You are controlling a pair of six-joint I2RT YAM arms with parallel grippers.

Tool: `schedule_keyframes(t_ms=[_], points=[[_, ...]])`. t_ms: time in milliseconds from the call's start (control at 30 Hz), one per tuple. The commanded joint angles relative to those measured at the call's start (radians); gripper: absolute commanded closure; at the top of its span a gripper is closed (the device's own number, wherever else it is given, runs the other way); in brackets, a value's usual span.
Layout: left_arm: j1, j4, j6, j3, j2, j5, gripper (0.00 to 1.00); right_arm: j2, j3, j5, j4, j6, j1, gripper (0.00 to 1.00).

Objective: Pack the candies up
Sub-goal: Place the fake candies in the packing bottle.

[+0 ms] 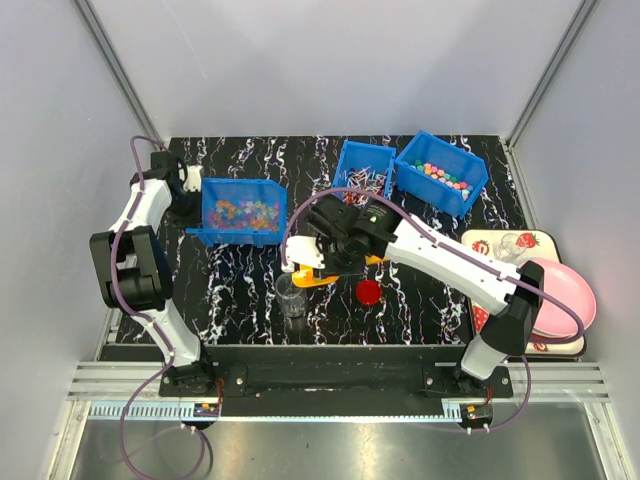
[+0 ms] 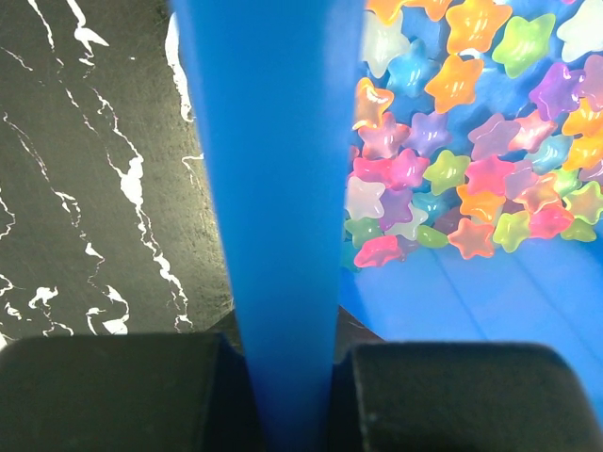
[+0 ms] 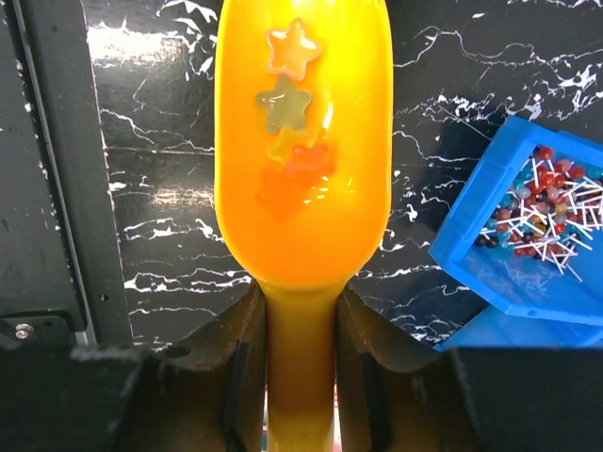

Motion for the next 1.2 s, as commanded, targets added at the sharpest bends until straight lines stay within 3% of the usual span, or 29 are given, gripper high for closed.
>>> schedule_keyframes(t_ms=[0, 1167], points=[[0.008, 0.066, -0.015, 0.006, -0.079, 0.09, 1.0, 0.014, 0.063, 0.056, -0.043, -0.024, 0.03, 1.0], [0.009, 0.069, -0.02, -0.002, -0.09, 0.123, 1.0, 0.108, 0.202, 0.264, -0.157, -0.106, 0.114, 1.0]])
